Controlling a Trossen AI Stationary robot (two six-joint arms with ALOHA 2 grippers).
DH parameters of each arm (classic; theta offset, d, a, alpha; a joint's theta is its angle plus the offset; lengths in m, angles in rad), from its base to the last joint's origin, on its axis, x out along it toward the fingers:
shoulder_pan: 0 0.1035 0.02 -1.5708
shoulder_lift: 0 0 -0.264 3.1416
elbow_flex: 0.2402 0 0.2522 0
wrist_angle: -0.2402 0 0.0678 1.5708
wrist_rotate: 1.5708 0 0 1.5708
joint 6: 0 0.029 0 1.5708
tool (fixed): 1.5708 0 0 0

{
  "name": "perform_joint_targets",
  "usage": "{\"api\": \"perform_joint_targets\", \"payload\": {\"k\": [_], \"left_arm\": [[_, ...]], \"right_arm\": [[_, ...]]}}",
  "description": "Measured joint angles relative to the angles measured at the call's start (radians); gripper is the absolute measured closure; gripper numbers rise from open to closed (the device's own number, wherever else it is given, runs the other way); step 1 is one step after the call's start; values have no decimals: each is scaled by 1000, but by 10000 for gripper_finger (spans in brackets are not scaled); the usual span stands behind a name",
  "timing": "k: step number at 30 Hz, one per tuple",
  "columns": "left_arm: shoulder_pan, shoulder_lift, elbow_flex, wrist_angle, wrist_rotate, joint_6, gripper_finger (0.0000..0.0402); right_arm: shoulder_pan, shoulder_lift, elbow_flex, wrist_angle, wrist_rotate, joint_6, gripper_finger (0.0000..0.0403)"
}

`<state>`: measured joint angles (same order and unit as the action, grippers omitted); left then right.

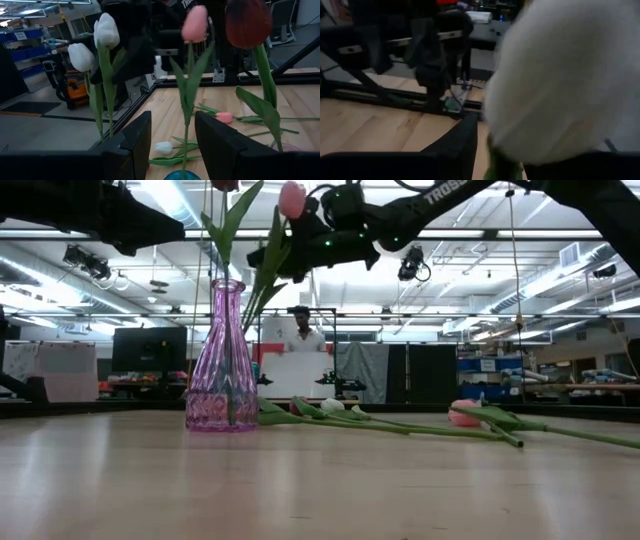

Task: Sort flowers into vase by color
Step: Put the right white flower into the red vase

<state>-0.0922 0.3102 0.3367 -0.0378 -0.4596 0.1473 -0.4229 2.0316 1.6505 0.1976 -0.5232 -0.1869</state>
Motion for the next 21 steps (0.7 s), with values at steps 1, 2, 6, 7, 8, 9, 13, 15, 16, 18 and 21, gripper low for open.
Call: {"api": "perform_joint_targets", "payload": {"k": [1, 2, 6, 7, 8, 9, 13, 15, 16, 18, 21], "left_arm": [[0, -1, 0, -1, 4, -2, 245], [0, -3, 0, -1, 7, -2, 245], [0, -4, 6, 3, 7, 4, 245], [0, -4, 11, 5, 7, 4, 245], [0, -4, 13, 12, 8, 4, 245], [0, -4, 13, 21, 8, 6, 245], [0, -4, 14, 46, 8, 23, 245], [0, -4, 14, 57, 7, 28, 245], [0, -4, 14, 57, 7, 28, 245], [0, -4, 14, 58, 7, 28, 245], [0, -4, 14, 64, 7, 28, 245]], "right_arm": [[-6, -7, 0, -3, -3, 2, 264], [-10, -17, 0, -5, -12, 6, 264], [-11, -60, 2, 11, -6, -15, 264], [-10, -67, 2, 6, 2, -20, 263], [-10, -70, 2, 6, -2, -22, 263], [-10, -72, 1, 5, -11, -20, 262], [-9, -72, 1, 20, -40, -8, 258], [-4, -63, 1, 33, -38, -22, 255], [-2, -58, 1, 42, -34, -23, 253], [2, -51, -1, 42, -33, -29, 248], [11, -42, 0, 84, -39, -52, 231]]}}
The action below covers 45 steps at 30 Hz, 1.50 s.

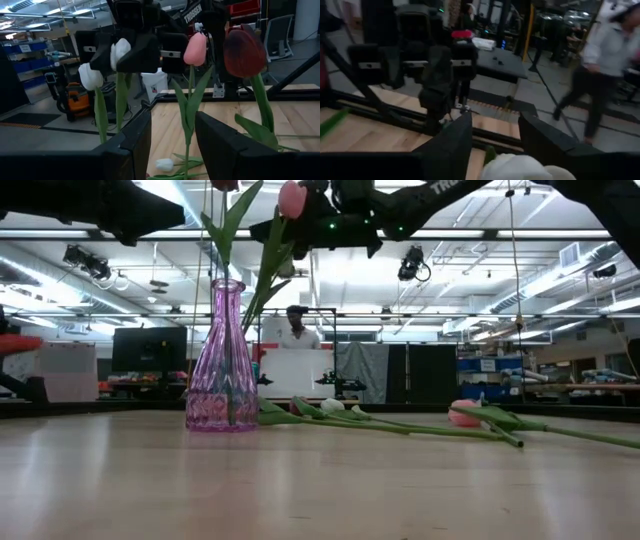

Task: Sort flowers into vase by color
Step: Put the right white flower into the red vase, then put the right pink flower into the blue vase

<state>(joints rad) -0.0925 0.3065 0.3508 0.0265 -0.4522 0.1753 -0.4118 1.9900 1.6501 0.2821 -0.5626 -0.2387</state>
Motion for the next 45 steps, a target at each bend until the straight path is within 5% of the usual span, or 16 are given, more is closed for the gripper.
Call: {"api": "perform_joint_targets", "payload": {"k": [24, 31, 38, 45], "left_arm": [[0, 0, 0, 6, -1, 8, 245], [0, 0, 0, 5, -1, 9, 245], [-1, 0, 0, -54, -2, -1, 245], [-2, 0, 0, -48, 38, 4, 245]], "right_arm": [[-21, -80, 0, -164, 20, -57, 67], [-22, -176, 0, -207, 55, -88, 63], [-19, -350, -27, -500, 214, -164, 82], [-14, -468, -222, -542, 374, -52, 116]]}}
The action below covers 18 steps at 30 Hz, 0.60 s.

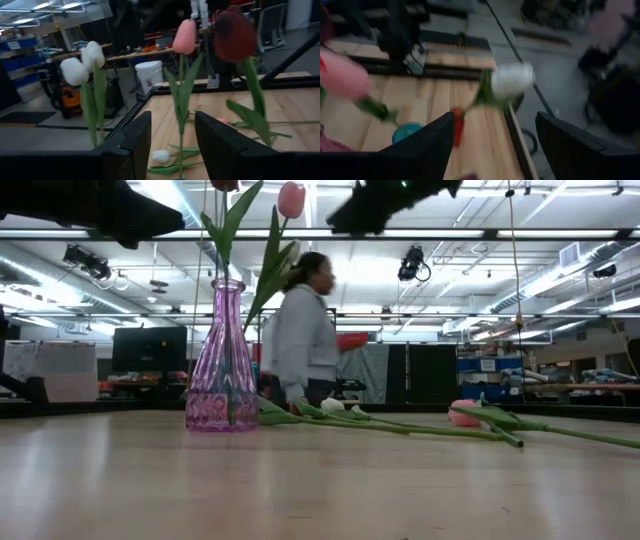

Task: Sort flowers into vase by color
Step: Put the right pink flower into the blue vase

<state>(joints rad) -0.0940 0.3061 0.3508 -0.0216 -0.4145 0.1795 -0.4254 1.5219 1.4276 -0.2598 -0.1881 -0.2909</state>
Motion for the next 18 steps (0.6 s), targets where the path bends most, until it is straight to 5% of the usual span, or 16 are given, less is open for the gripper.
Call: {"api": "perform_joint_targets", "payload": {"k": [11, 18], "left_arm": [[0, 0, 0, 2, 97, 0, 245], [0, 1, -41, -1, 137, -88, 245]], "right_arm": [[55, -140, -509, 345, 196, 259, 149], [123, -147, -623, 274, 361, 490, 151]]}}
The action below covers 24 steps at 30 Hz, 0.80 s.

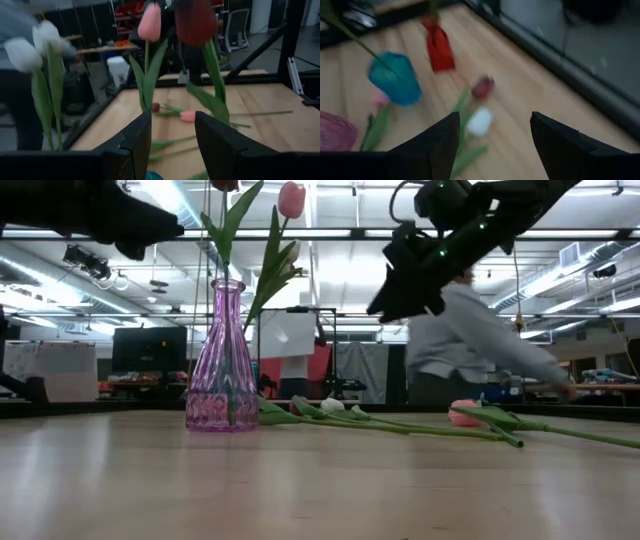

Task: Sort flowers into vase by color
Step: Put the right pink flower into the blue vase

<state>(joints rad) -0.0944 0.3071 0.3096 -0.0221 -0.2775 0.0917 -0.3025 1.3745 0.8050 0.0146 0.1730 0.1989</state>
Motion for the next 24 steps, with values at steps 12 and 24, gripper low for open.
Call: {"api": "perform_joint_targets", "payload": {"k": [12, 24], "left_arm": [[0, 1, -7, 23, -1, 3, 245], [0, 38, -7, 40, 82, -21, 245]], "right_arm": [[182, 158, 142, -595, 67, 588, 153], [310, 337, 288, -935, 8, 986, 189]]}}
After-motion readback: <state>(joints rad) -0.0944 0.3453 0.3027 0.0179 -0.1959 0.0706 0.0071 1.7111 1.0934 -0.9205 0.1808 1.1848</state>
